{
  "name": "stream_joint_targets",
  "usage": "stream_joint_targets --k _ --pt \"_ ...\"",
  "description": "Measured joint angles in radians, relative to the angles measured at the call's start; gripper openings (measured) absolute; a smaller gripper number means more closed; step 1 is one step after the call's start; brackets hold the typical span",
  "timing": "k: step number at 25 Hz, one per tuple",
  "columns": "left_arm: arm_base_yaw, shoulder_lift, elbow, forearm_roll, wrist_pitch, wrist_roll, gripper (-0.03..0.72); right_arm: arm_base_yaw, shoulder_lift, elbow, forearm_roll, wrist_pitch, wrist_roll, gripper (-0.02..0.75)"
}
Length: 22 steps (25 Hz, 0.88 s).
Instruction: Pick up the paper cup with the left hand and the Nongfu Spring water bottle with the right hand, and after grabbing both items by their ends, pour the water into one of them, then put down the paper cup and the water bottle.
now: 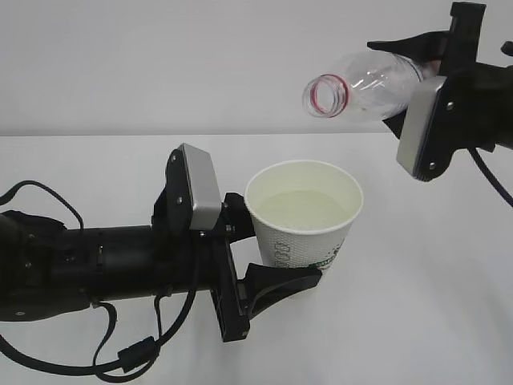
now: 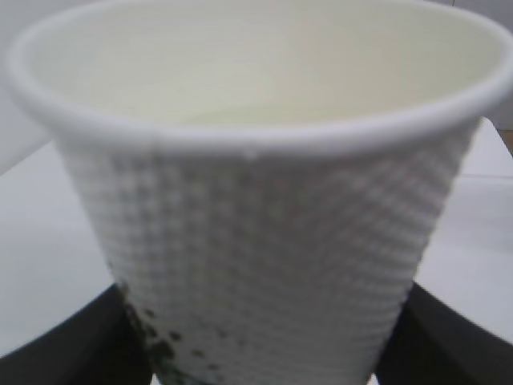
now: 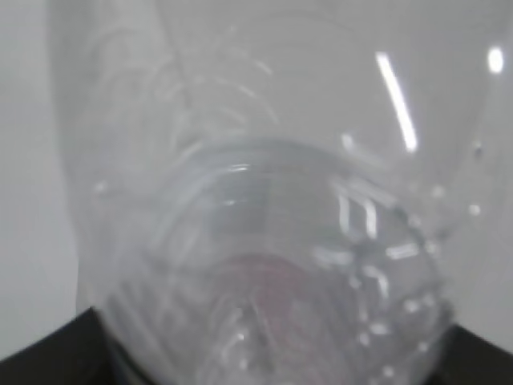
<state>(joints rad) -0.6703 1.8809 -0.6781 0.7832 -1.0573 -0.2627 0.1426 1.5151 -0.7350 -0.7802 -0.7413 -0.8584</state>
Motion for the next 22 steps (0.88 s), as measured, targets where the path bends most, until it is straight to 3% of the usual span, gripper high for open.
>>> stream_joint_targets --k 22 --pt "0.000 0.000 0.000 0.000 0.000 0.000 0.528 0.000 0.000 0.000 0.000 0.000 0.431 0.458"
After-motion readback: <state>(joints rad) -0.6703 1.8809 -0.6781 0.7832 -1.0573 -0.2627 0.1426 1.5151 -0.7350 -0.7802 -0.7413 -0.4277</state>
